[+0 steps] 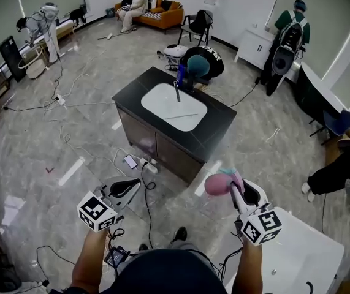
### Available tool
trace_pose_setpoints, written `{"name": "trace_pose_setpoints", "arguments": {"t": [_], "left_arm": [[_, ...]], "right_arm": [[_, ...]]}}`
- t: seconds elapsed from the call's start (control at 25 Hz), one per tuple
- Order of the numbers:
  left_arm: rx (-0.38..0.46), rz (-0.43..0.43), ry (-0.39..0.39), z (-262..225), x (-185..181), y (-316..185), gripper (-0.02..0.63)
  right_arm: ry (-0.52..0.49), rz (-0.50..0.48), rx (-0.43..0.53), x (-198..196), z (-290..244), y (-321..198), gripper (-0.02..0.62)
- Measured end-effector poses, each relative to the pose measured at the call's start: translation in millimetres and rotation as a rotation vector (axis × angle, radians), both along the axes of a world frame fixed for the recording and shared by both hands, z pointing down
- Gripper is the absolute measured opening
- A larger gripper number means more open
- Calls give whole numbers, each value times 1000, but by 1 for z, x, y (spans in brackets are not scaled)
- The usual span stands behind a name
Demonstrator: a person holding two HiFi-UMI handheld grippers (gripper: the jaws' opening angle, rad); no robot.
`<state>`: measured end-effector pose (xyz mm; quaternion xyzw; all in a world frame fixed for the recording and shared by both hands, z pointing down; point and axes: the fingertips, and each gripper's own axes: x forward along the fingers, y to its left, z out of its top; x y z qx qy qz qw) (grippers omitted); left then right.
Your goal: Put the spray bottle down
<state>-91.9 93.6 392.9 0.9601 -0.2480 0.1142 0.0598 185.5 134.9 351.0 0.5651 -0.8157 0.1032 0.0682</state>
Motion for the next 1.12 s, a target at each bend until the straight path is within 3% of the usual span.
{"name": "trace_pose_setpoints", "arguments": {"t": [0.36,0.56,0.72,1.12], "left_arm": [[1,-121,-16,4,27,-28,5],[-17,-139,-37,15,24,-36,5],[-27,-131,-26,20,15,-61,5],[9,1,-19,5,-26,-149,5]], "right_arm": [[-13,-131,7,25,6,-68,98],[-28,-150,-10,25,18,-87,98],[-24,-129,-25,18,25,-102,99],[-12,25,-8,-14,15,-150,98]]}}
